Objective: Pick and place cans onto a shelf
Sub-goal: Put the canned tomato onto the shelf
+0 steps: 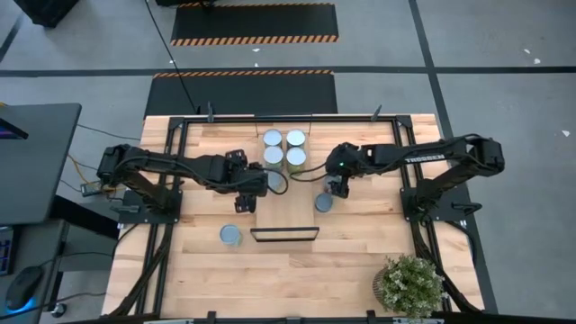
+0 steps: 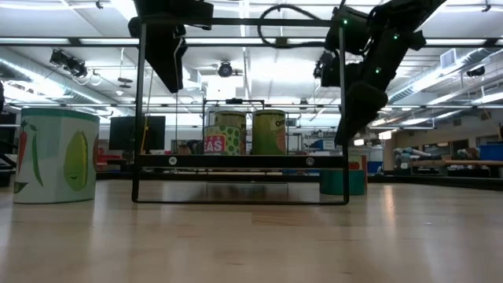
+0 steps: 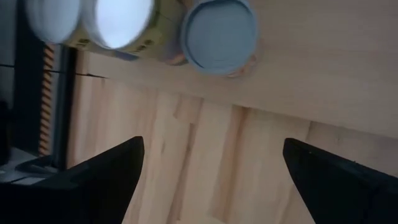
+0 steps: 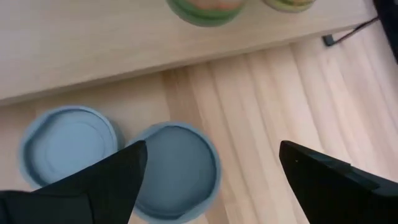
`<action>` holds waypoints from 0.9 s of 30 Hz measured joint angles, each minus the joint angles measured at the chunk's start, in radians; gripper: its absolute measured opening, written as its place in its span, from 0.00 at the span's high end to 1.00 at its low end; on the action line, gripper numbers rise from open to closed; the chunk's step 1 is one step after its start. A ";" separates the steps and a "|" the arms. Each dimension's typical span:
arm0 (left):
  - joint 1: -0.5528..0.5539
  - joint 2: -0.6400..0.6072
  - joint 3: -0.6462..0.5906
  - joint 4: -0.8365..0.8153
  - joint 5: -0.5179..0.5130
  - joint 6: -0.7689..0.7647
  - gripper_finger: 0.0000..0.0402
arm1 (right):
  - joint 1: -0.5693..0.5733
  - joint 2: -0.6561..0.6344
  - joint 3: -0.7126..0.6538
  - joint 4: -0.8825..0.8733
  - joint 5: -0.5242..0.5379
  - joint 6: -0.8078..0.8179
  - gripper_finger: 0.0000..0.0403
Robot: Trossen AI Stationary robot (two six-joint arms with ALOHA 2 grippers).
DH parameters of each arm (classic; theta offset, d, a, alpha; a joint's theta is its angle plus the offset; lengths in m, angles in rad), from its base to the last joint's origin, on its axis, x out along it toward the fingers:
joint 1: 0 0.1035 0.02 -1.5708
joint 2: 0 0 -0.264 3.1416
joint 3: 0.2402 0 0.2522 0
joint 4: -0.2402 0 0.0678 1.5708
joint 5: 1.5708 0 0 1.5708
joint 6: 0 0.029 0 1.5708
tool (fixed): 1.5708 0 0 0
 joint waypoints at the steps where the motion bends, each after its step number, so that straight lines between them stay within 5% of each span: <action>1: 0.000 0.000 0.000 0.000 0.014 -0.006 0.03 | 0.000 -0.009 0.000 0.000 -0.008 0.004 0.07; 19: -0.039 0.000 0.000 -0.023 0.077 -0.069 0.03 | 0.039 0.142 0.000 0.049 -0.011 -0.004 0.01; 27: -0.039 0.000 0.000 -0.023 0.076 -0.053 0.03 | 0.038 0.158 0.000 0.030 -0.012 0.017 0.10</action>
